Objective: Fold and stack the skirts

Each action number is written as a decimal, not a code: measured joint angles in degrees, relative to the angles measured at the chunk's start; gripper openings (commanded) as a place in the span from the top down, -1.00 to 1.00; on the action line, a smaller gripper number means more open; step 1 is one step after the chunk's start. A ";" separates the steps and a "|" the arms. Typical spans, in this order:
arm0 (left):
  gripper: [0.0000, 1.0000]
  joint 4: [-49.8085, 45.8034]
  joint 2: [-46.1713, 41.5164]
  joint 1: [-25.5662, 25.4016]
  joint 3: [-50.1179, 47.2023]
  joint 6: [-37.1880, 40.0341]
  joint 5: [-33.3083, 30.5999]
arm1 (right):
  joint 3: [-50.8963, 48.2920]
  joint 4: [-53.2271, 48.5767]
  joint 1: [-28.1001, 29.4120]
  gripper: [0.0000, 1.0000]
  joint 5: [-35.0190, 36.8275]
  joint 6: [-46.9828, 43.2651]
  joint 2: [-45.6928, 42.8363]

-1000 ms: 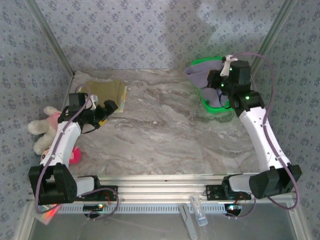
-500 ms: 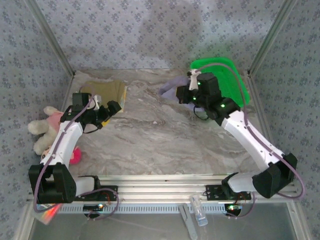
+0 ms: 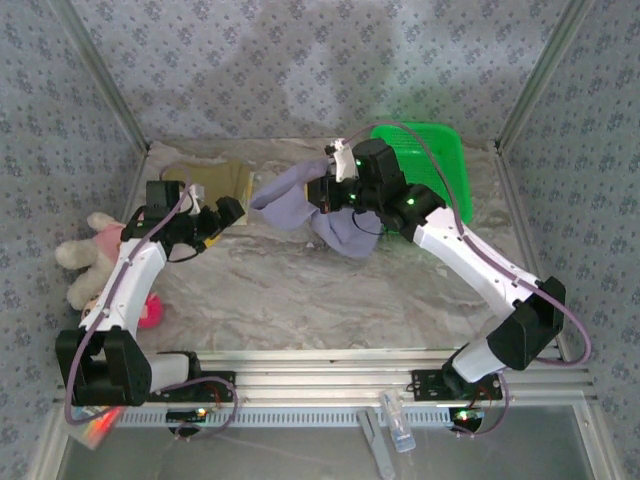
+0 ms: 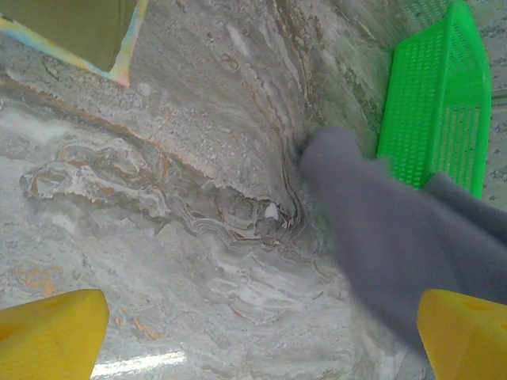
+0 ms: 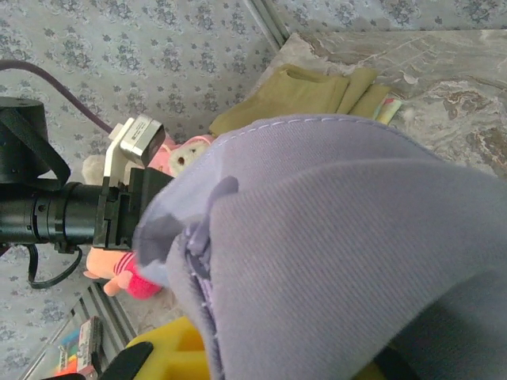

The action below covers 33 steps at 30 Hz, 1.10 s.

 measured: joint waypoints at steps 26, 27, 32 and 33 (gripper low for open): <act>-1.00 -0.15 5.11 -4.35 1.42 0.00 -1.42 | -1.66 -6.99 -16.41 1.00 17.31 0.52 24.57; -0.99 -0.15 5.11 -4.35 1.42 0.00 -1.51 | -1.27 -7.82 -16.50 1.00 18.45 0.31 24.68; -1.00 -0.11 5.53 -4.35 1.53 0.00 -1.70 | -0.39 -9.81 -17.31 1.00 22.86 -0.31 24.68; -1.00 -0.17 5.73 -4.35 1.53 0.00 -1.70 | -0.33 -10.23 -17.79 1.00 23.74 -0.31 24.68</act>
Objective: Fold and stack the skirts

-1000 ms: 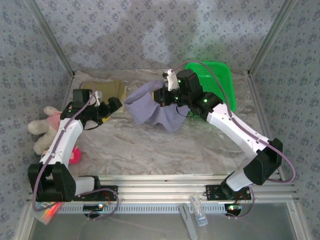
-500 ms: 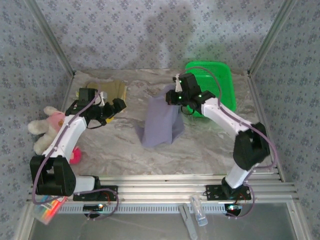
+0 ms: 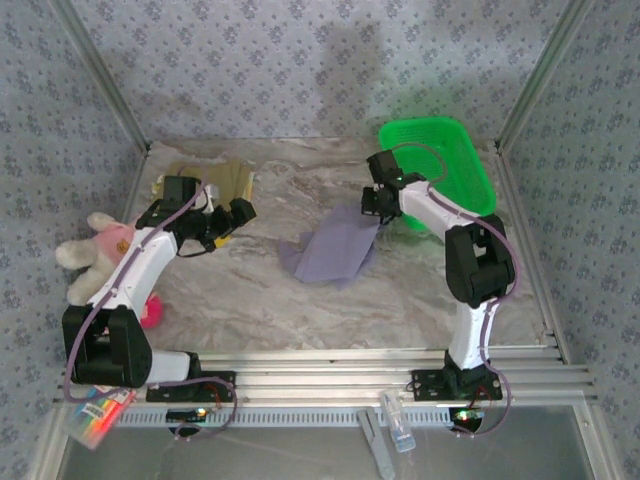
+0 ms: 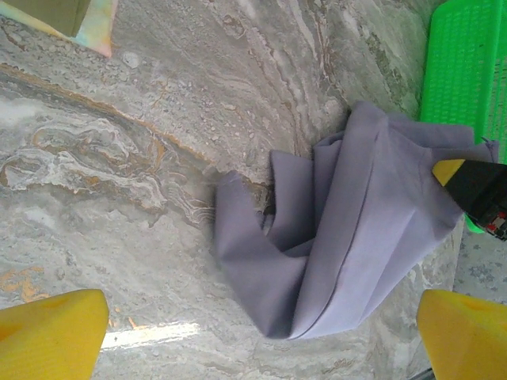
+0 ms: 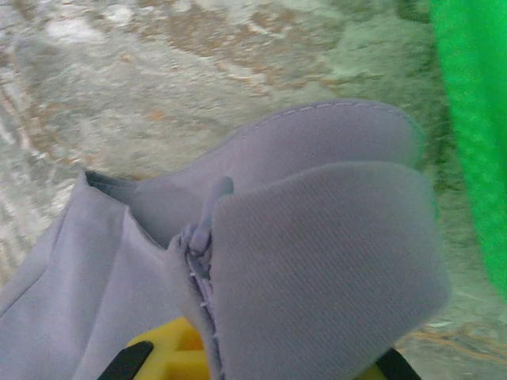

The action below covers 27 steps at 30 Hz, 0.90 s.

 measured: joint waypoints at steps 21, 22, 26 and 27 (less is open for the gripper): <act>-0.99 -2.80 0.39 -3.41 5.33 2.38 -4.79 | 9.77 1.97 9.77 1.00 -19.47 -2.32 -14.34; -1.00 -3.32 0.42 -3.37 6.84 2.69 -5.49 | 11.32 2.29 11.50 1.00 -20.20 -2.08 -14.51; -0.99 -4.98 1.07 -3.37 14.86 4.11 -7.23 | 13.99 4.90 16.44 1.00 -22.73 -0.52 -16.09; -1.00 -5.16 1.18 -3.37 16.79 4.52 -7.34 | 13.70 5.53 16.70 1.00 -23.34 0.17 -16.92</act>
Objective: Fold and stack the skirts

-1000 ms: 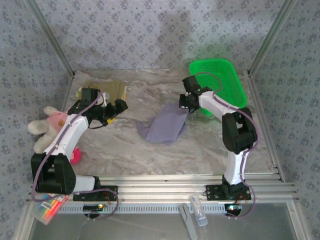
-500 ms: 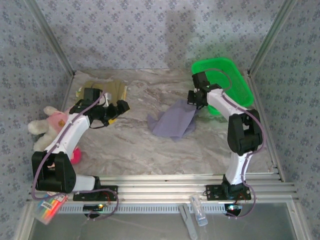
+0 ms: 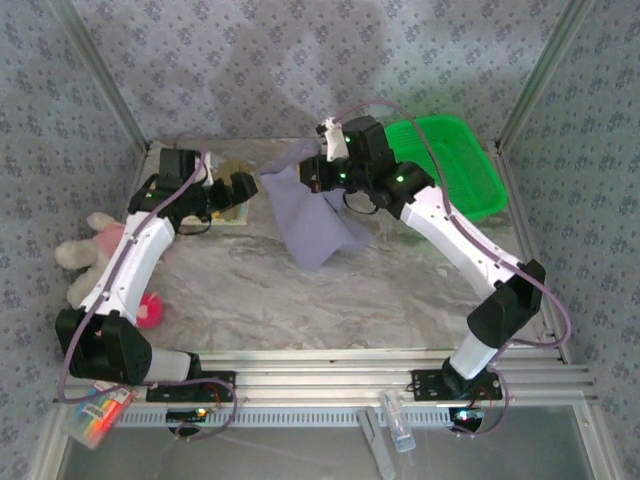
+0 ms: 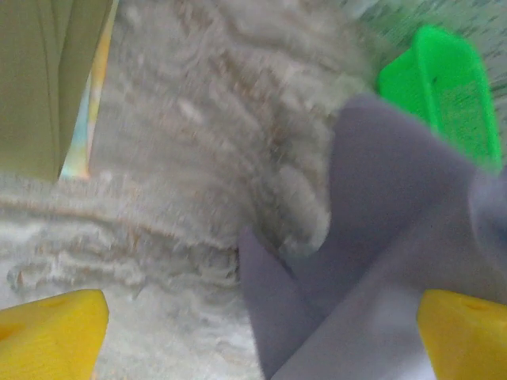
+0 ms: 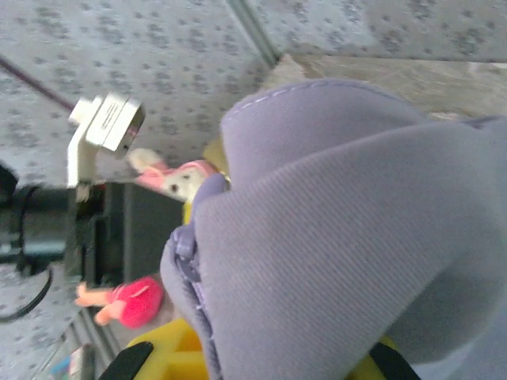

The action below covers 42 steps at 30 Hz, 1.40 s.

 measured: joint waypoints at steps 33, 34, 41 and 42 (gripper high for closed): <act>-0.93 1.14 7.15 -15.82 -18.84 -8.17 -6.69 | -22.32 -8.79 -3.76 -0.17 21.81 9.27 5.55; -0.93 1.14 7.15 -15.96 -19.19 -8.24 -7.30 | -21.22 -9.35 -3.43 -0.09 22.36 9.33 7.17; -0.80 0.31 10.23 -16.24 -20.06 -7.50 -10.95 | -13.77 -13.38 -2.36 0.04 25.31 8.92 18.36; -0.76 0.37 11.39 -16.24 -20.06 -7.30 -11.15 | -12.74 -13.51 -2.21 0.07 25.53 8.85 19.71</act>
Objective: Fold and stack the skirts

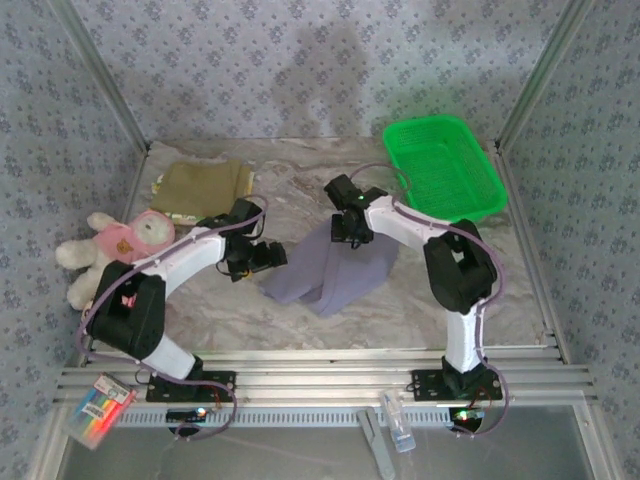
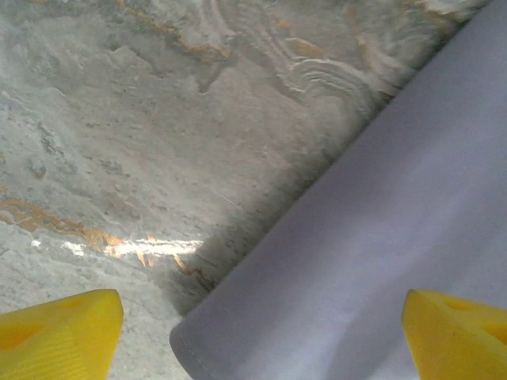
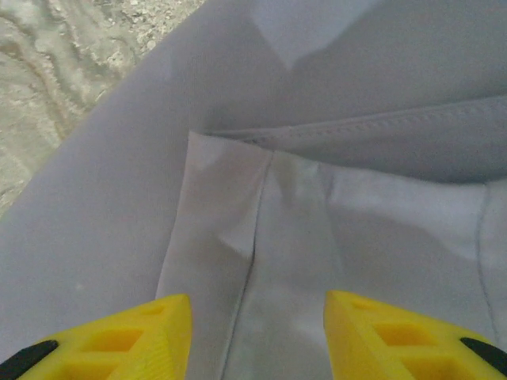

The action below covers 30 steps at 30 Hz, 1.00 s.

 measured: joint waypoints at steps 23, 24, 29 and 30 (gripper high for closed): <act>1.00 2.43 -16.65 6.75 6.14 1.64 -6.01 | -14.14 11.67 -0.13 1.00 2.97 -2.99 -31.74; 1.00 2.51 -20.22 7.32 7.48 1.66 -6.75 | -17.11 14.14 -0.79 1.00 1.90 -2.91 -36.24; -0.05 2.27 -25.92 7.48 12.87 2.95 -5.95 | -33.48 25.55 -6.21 1.00 -2.01 -0.13 -49.48; -0.43 2.38 -25.46 7.23 13.00 3.26 -5.07 | -37.29 27.26 -7.65 1.00 -2.78 1.22 -50.53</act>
